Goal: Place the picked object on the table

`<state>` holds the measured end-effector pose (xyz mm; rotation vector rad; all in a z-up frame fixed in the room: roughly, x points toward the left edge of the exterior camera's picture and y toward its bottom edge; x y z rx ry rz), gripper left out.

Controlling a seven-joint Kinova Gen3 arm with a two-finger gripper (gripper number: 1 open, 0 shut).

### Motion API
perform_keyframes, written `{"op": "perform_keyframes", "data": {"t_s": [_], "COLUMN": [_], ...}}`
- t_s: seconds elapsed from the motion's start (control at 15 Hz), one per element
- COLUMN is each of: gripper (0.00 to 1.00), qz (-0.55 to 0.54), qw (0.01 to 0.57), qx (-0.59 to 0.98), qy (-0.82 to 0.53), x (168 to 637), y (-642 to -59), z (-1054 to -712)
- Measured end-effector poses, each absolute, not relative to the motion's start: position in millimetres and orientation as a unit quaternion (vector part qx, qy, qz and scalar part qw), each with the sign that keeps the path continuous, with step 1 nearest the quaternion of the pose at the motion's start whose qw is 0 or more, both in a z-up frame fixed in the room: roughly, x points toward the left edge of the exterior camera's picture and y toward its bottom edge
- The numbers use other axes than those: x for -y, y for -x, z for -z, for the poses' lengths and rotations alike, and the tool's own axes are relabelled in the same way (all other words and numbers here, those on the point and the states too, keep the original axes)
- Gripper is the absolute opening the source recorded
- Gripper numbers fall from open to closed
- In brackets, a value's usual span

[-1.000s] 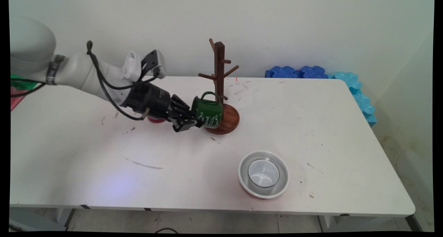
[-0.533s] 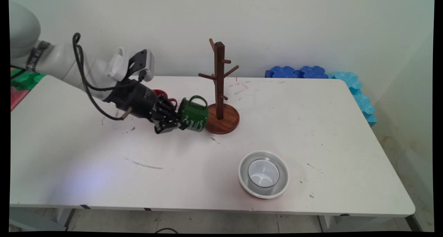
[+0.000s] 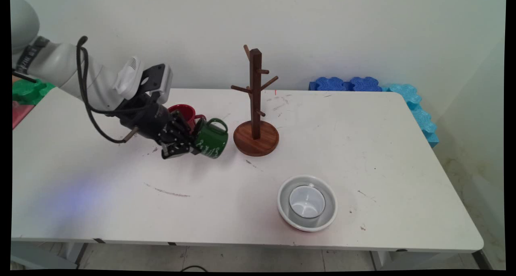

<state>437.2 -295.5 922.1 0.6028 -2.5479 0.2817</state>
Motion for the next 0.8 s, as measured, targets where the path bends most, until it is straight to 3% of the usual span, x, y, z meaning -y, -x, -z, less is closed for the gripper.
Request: {"op": "perform_keyframes", "data": {"t_s": [0.8], "gripper": [0.00], "qz": [-0.119], "qw": [0.122], "qx": [0.974], "qy": [-0.151], "x": [283.5], "y": [-443.2], "z": [-926.6]}}
